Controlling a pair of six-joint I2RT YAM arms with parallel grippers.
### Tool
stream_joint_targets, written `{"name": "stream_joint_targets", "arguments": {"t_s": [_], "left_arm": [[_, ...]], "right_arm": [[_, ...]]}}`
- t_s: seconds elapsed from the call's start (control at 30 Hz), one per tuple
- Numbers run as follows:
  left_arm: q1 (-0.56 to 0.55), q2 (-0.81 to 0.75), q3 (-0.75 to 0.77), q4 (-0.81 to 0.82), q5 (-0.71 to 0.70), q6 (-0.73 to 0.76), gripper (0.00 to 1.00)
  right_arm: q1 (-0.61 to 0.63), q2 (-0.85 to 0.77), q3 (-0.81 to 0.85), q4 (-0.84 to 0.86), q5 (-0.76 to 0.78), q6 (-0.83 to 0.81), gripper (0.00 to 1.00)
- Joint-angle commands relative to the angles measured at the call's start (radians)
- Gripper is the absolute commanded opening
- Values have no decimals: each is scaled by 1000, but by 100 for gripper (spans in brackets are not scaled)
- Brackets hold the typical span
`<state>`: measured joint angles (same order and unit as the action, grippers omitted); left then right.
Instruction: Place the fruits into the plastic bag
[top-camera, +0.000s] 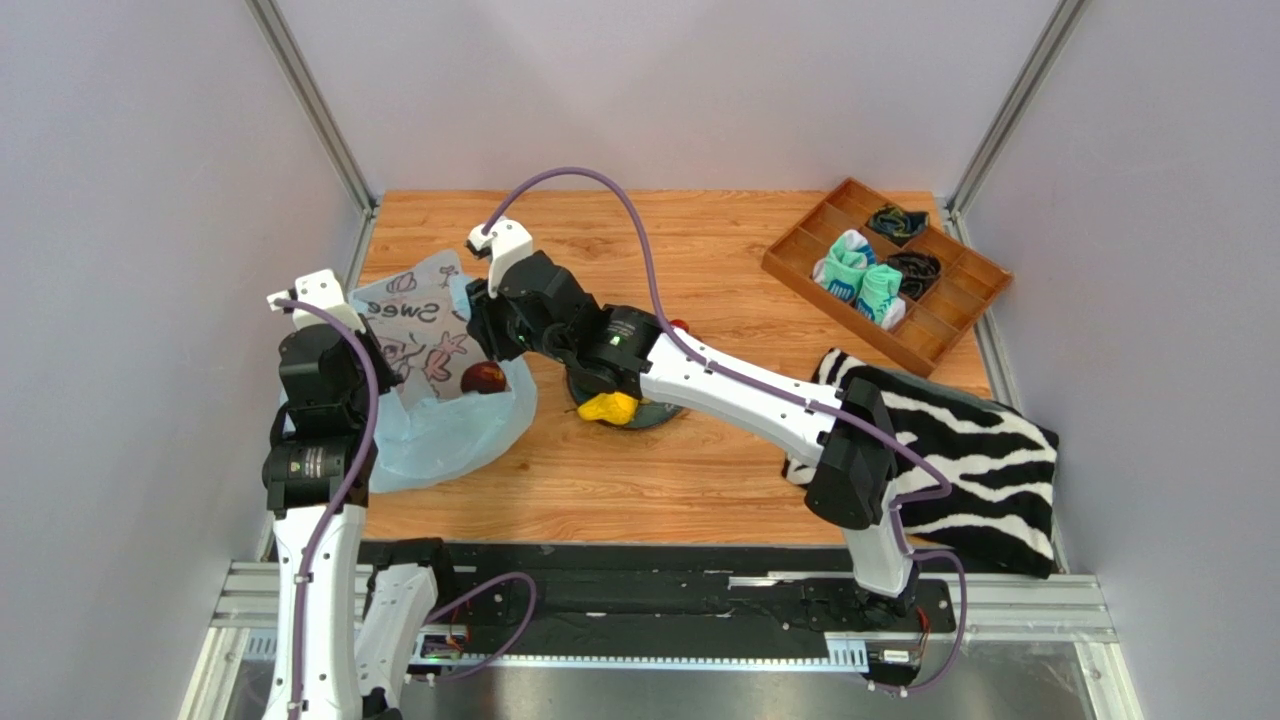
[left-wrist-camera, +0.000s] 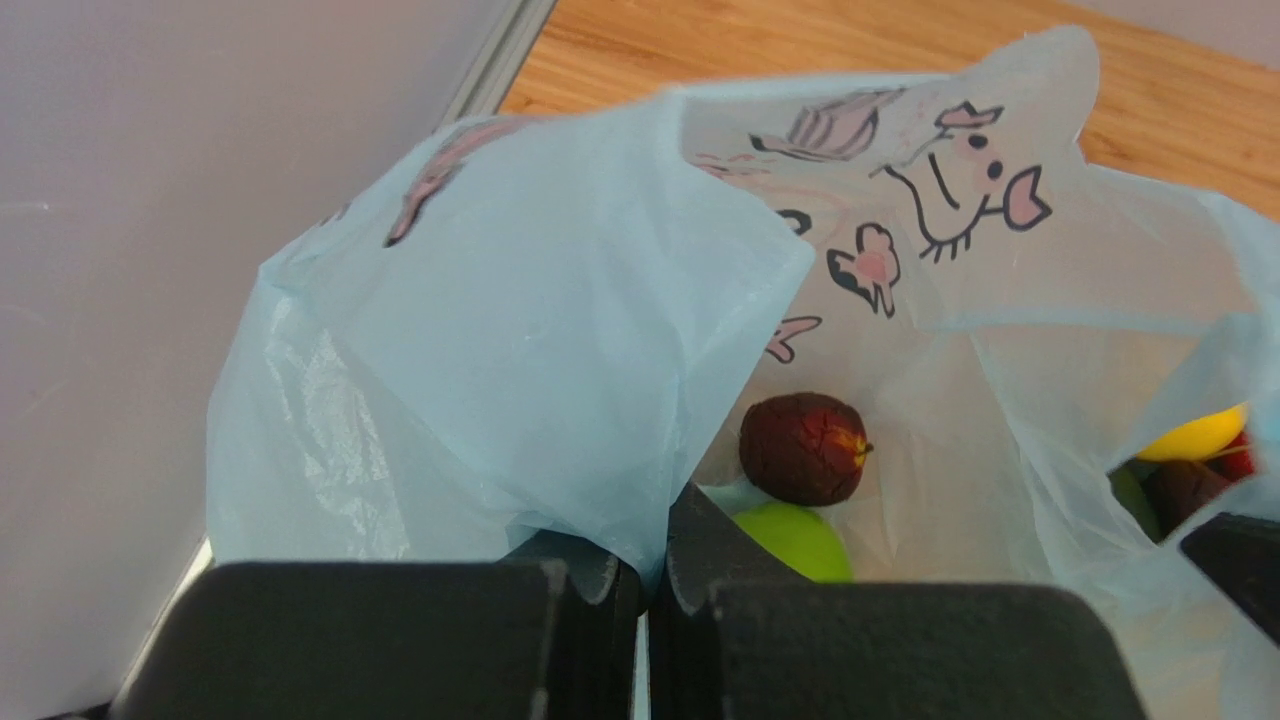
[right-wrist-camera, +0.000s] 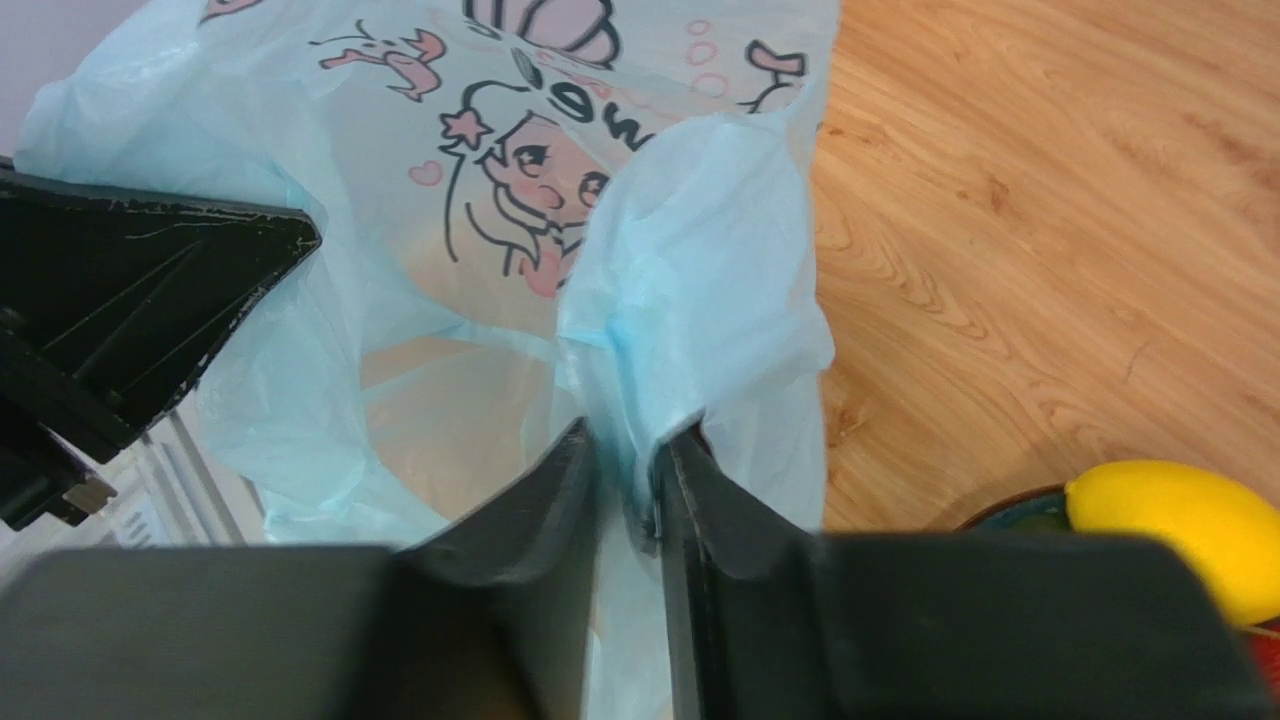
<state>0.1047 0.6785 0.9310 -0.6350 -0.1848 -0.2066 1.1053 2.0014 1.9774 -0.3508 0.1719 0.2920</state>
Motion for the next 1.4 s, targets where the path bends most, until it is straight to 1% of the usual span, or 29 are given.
{"name": "stream_joint_targets", "arguments": {"t_s": [0.0, 0.03, 0.1, 0.13, 0.17, 0.2, 0.27, 0.3, 0.33, 0.4, 0.43, 0.57, 0.6, 0.67, 0.73, 0.8, 0.93, 1.03, 1.07, 1.1, 1.23, 1.33, 1.37], "left_arm": [[-2, -28, 11, 89, 15, 7, 0], [-2, -28, 11, 87, 16, 7, 0], [-2, -30, 6, 84, 28, 4, 0], [-2, -31, 6, 86, 33, 4, 0], [0, -31, 5, 84, 41, 3, 0], [-2, -31, 3, 83, 44, 3, 0], [0, -33, 3, 83, 51, 1, 0], [0, -33, 3, 81, 54, -1, 0], [-2, -33, 3, 80, 56, -1, 0], [0, -33, 3, 81, 64, 1, 0], [0, -33, 3, 81, 67, 3, 0], [0, -34, 9, 78, 79, 13, 0], [0, -36, 8, 78, 79, 15, 0], [0, -36, 5, 75, 85, 16, 0], [-2, -36, 3, 74, 88, 16, 0], [-2, -37, 0, 70, 90, 19, 0], [-2, -40, -8, 67, 85, 22, 0], [-2, -34, -8, 69, 85, 22, 0], [-2, -31, -8, 67, 87, 22, 0], [-2, -31, -8, 66, 88, 22, 0], [0, -28, -8, 67, 90, 22, 0], [-2, -27, -8, 66, 96, 22, 0], [0, -28, -8, 66, 97, 24, 0]], "right_arm": [[5, -52, -3, 27, -35, -10, 39], [5, -64, -6, 26, -49, -14, 53], [5, -113, -51, 45, -95, -25, 65], [4, -136, -78, 58, -107, -27, 74], [5, -159, -104, 70, -117, -25, 76], [5, -191, -170, 99, -120, -24, 78], [5, -286, -238, 127, -108, -22, 80], [5, -318, -311, 148, -76, -22, 80], [4, -384, -342, 151, -57, -22, 81], [4, -444, -411, 156, 15, -25, 81], [1, -504, -476, 154, 38, -27, 82], [-41, -608, -618, 125, 149, 5, 87], [-56, -622, -647, 118, 165, 19, 87], [-128, -648, -725, 107, 166, 76, 87], [-182, -652, -779, 105, 181, 101, 85], [-209, -624, -787, 76, 214, 104, 83], [-211, -546, -763, 13, 255, 90, 77], [-209, -477, -732, 0, 232, 87, 72], [-208, -460, -704, -13, 198, 88, 68], [-203, -425, -691, -19, 181, 93, 66], [-157, -340, -641, -37, 135, 98, 65], [-127, -273, -592, -89, 150, 117, 66], [-125, -262, -583, -99, 146, 128, 68]]}}
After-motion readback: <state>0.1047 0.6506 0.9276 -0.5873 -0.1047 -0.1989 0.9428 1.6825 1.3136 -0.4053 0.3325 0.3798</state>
